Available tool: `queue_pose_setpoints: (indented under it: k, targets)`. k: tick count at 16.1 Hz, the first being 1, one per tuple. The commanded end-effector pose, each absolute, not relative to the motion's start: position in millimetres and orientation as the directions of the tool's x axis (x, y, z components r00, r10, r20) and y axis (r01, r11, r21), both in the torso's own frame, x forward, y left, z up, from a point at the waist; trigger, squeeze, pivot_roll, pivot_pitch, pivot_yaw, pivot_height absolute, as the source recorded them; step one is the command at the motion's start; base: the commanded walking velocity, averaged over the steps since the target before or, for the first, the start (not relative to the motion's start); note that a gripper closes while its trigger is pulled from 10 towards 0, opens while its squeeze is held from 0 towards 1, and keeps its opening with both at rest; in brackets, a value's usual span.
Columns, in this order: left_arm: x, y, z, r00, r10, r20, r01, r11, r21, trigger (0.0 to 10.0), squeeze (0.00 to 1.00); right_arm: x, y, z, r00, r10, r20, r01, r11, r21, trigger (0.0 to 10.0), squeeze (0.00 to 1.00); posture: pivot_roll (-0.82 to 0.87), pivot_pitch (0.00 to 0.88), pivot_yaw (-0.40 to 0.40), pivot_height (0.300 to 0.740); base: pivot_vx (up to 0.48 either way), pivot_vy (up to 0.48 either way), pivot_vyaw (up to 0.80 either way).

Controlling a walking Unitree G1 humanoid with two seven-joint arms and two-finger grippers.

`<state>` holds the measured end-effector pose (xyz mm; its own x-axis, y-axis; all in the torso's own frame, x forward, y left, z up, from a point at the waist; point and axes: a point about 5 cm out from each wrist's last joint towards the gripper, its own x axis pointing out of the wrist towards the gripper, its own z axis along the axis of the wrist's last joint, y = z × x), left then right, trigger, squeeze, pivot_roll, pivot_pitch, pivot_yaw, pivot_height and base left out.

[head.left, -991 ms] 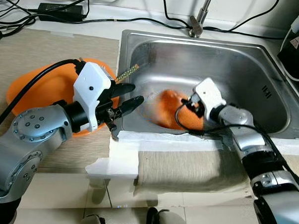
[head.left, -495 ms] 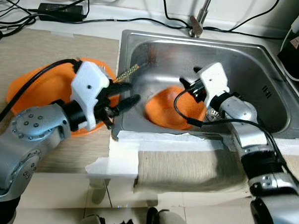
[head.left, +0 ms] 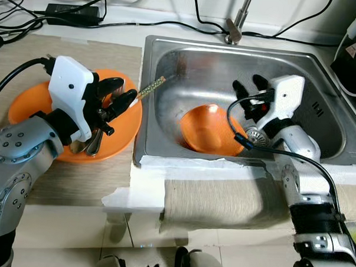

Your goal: Kitchen organization

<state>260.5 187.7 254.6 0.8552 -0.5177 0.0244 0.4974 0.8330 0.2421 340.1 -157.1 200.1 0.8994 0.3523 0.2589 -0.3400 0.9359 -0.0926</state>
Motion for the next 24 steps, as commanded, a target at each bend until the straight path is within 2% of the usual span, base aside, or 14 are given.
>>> queue_pose_setpoints:
  k: [1, 4, 8, 18, 20, 21, 23, 24]
  targets:
    - [260.6, 190.6, 257.1, 0.866, -0.498, 0.054, 0.474, 0.849, 0.236, 10.0, 0.00, 336.1, -162.7, 206.6, 0.901, 0.325, 0.287, -0.323, 0.945, -0.056, 10.0, 0.00, -0.12, 0.175, -0.095, 0.740, 0.000, 0.000, 0.00]
    - [258.2, 208.7, 249.4, 0.921, -0.385, 0.049, 0.369, 0.907, 0.201, 10.0, 0.00, 330.3, -158.7, 210.1, 0.901, 0.326, 0.285, -0.330, 0.943, -0.034, 10.0, 0.00, -0.12, 0.178, -0.104, 0.740, 0.000, 0.000, 0.00]
    - [249.6, 230.4, 252.9, 0.956, -0.283, 0.083, 0.269, 0.952, 0.144, 10.0, 0.00, 321.4, -158.1, 213.4, 0.903, 0.311, 0.296, -0.333, 0.942, 0.029, 10.0, 0.00, -0.13, 0.182, -0.117, 0.740, 0.000, 0.000, 0.00]
    - [255.8, 234.5, 233.3, 0.974, -0.223, 0.041, 0.216, 0.968, 0.128, 10.0, 0.00, 310.7, -165.7, 210.5, 0.922, 0.284, 0.263, -0.303, 0.952, 0.034, 10.0, 0.00, -0.15, 0.175, -0.095, 0.740, 0.000, 0.000, 0.00]
    - [260.0, 246.4, 228.2, 0.995, -0.094, 0.036, 0.089, 0.990, 0.108, 10.0, 0.00, 313.1, -162.9, 210.3, 0.928, 0.269, 0.258, -0.292, 0.955, 0.052, 10.0, 0.00, -0.14, 0.176, -0.095, 0.740, 0.000, 0.000, 0.00]
    - [257.0, 248.9, 226.3, 0.996, -0.082, 0.029, 0.078, 0.992, 0.103, 10.0, 0.00, 312.0, -159.9, 208.8, 0.927, 0.278, 0.251, -0.299, 0.953, 0.051, 10.0, 0.00, -0.13, 0.171, -0.095, 0.740, 0.000, 0.000, 0.00]
    - [250.9, 246.6, 225.7, 0.993, -0.120, 0.018, 0.118, 0.987, 0.109, 10.0, 0.00, 308.8, -158.4, 205.8, 0.925, 0.294, 0.240, -0.314, 0.948, 0.046, 10.0, 0.00, -0.11, 0.155, -0.102, 0.740, 0.000, 0.000, 0.00]
    - [247.4, 245.9, 228.9, 0.988, -0.151, 0.017, 0.149, 0.984, 0.103, 10.0, 1.00, 307.0, -159.8, 202.5, 0.926, 0.303, 0.227, -0.321, 0.946, 0.049, 10.0, 0.00, -0.10, 0.155, -0.106, 0.740, 0.000, 0.000, 0.00]
